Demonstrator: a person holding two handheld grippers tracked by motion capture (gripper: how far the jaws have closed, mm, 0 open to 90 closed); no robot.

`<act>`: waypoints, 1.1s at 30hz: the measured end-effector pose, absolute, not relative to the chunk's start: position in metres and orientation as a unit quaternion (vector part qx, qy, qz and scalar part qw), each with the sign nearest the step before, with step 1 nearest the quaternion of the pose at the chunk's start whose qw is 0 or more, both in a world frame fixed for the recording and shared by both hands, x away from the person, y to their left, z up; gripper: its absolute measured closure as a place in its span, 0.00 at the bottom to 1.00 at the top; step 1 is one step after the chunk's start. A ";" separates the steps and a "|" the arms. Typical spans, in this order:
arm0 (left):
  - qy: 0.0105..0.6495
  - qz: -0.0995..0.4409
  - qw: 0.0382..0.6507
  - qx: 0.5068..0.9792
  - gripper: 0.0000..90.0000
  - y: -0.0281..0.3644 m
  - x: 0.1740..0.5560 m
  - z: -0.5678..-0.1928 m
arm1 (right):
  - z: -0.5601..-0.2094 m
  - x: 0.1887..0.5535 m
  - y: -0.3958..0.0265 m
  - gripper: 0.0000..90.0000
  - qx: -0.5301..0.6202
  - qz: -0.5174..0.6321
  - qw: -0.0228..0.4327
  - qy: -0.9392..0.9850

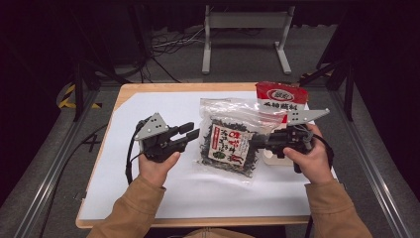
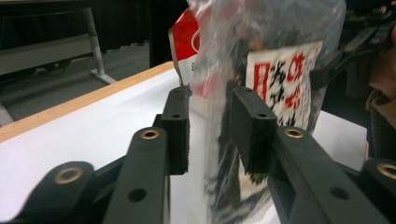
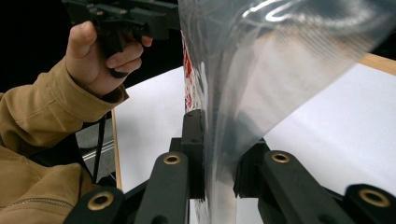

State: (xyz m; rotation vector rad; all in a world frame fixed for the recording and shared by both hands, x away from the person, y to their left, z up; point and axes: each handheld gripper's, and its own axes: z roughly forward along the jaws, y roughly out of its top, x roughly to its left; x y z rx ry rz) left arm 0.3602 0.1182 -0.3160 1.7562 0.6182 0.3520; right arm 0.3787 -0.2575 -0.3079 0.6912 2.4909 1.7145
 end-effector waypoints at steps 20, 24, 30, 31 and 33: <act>0.284 0.155 0.565 0.759 0.71 0.135 0.362 -0.324 | -0.265 0.372 -0.302 0.86 0.260 0.539 0.092 0.796; 0.289 0.153 0.560 0.761 0.69 0.138 0.363 -0.325 | -0.256 0.372 -0.308 0.86 0.262 0.539 0.108 0.793; 0.295 0.153 0.554 0.763 0.69 0.143 0.364 -0.327 | -0.244 0.372 -0.316 0.86 0.267 0.540 0.122 0.789; 0.296 0.152 0.554 0.763 0.68 0.144 0.364 -0.327 | -0.242 0.372 -0.317 0.86 0.269 0.541 0.125 0.788; 0.298 0.152 0.553 0.763 0.68 0.145 0.364 -0.328 | -0.238 0.371 -0.320 0.86 0.271 0.541 0.129 0.785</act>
